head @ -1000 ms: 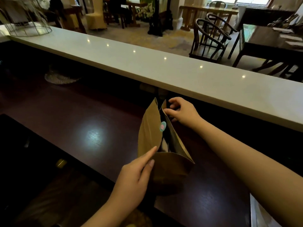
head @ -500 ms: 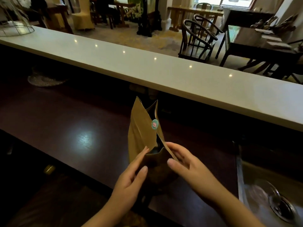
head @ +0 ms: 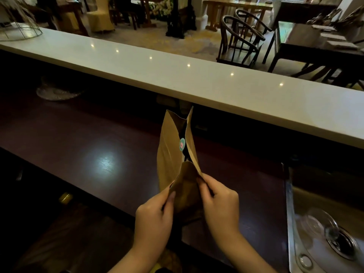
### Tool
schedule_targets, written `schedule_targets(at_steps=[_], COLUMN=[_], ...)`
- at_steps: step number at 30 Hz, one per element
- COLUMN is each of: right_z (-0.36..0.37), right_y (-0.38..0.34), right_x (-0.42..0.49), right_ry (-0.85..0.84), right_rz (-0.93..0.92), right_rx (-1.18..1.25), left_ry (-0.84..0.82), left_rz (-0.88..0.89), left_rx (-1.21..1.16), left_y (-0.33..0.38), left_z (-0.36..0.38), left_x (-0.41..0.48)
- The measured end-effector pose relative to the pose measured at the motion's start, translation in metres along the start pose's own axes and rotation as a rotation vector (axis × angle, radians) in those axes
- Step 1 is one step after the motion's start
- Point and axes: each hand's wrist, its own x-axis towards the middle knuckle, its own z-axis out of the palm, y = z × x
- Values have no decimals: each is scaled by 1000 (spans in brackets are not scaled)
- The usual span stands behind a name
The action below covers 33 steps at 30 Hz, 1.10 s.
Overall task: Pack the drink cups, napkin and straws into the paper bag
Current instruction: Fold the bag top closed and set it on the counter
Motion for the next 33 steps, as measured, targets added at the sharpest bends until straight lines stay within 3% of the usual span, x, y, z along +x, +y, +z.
schedule_targets(at_steps=[3,6,9,13,22,26,29,33], right_z=[0,-7,-12,-17,-2,-8,-12,-2], right_y=[6,25,46,57,53,29,11,7], right_x=[3,-1,-4,1,-2,-7,-10,-3], right_ry=[-18,-218,-311,-439,-161,-288,-382,-147], right_rz=[42,95,105,39,-121,-8,15,-68], right_rx=[143,197,118,96,-166,-9,-10,-32], left_ry=[19,-57,-173,-191,-226,-244,-342,-386], left_rz=[-65,-155,-183,-159,76,115,100,156], left_rx=[-51,-134,6,184,311,317,170,41], left_y=[6,0,-12,-13,-18,-16,-20,-35], left_z=[5,6,10,20,31,37,32,11], left_x=[-3,-9,-19,-17,-8,-4,2,23])
